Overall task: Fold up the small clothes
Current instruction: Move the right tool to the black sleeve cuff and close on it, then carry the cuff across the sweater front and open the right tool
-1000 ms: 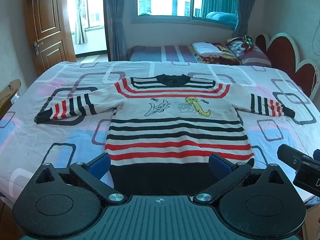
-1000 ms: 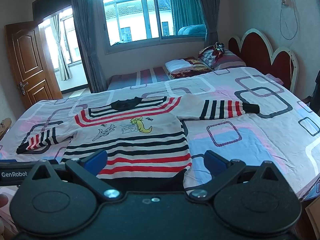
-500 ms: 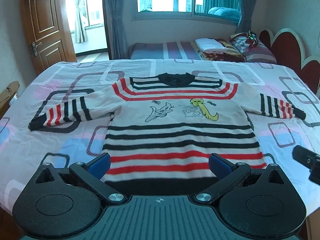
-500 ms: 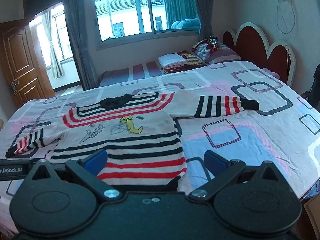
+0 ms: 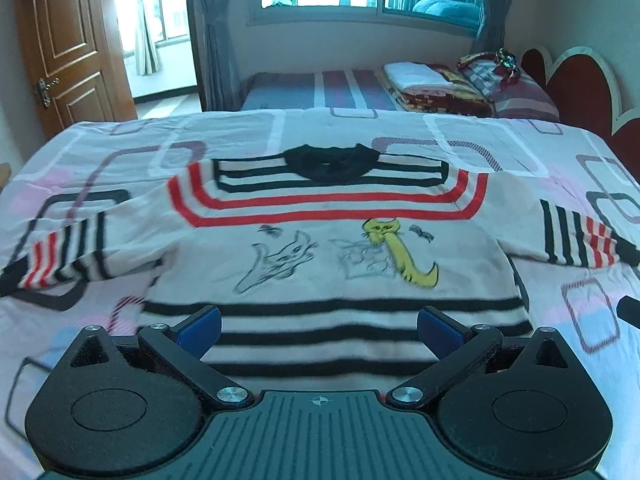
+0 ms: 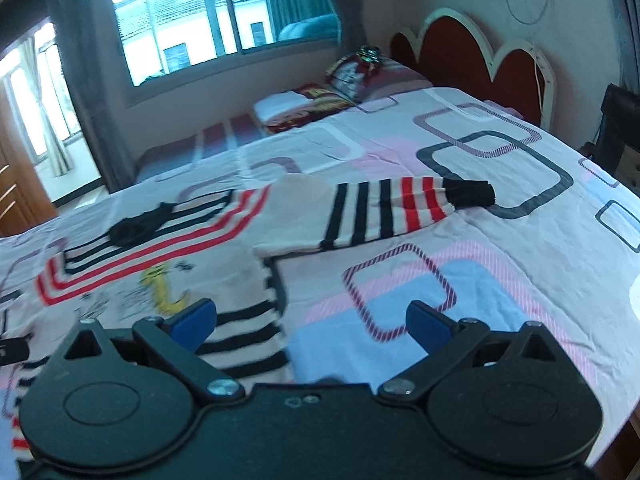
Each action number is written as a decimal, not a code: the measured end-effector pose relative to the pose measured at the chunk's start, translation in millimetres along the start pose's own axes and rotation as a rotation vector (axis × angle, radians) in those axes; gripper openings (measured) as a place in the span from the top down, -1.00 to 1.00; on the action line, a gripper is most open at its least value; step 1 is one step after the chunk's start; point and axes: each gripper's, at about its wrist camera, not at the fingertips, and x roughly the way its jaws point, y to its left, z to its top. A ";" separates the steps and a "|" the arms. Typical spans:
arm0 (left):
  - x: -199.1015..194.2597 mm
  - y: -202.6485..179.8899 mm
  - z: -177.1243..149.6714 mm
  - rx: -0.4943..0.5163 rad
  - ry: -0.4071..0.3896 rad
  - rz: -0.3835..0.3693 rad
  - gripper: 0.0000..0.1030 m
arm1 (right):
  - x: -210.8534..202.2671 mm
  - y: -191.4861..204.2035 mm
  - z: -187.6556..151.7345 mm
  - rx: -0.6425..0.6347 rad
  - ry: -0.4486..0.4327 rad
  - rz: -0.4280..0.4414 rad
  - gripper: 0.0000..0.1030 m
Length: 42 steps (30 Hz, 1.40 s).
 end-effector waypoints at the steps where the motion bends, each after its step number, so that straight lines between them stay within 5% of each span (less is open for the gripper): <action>1: 8.2 -4.8 4.4 -0.001 0.000 -0.002 -1.00 | 9.2 -4.1 3.4 0.007 0.005 -0.007 -0.85; 16: 128.3 -96.5 61.7 0.028 0.074 -0.009 -1.00 | 148.0 -90.0 56.2 0.160 0.114 -0.107 -0.56; 23: 155.5 -109.5 71.8 0.028 0.090 0.015 -1.00 | 194.7 -135.7 76.5 0.268 0.126 -0.152 -0.52; 33: 187.8 -113.2 78.9 0.039 0.117 0.095 -1.00 | 224.0 -169.6 85.8 0.355 0.110 -0.177 -0.19; 35: 195.4 -115.0 78.9 0.047 0.122 0.122 -1.00 | 224.7 -171.0 86.5 0.365 0.103 -0.181 -0.07; 37: 203.1 -116.4 77.9 0.054 0.135 0.137 -1.00 | 226.3 -171.2 86.9 0.362 0.089 -0.198 0.40; 42: 215.2 -116.3 74.4 0.072 0.179 0.141 -1.00 | 228.5 -174.0 89.8 0.346 0.072 -0.181 0.74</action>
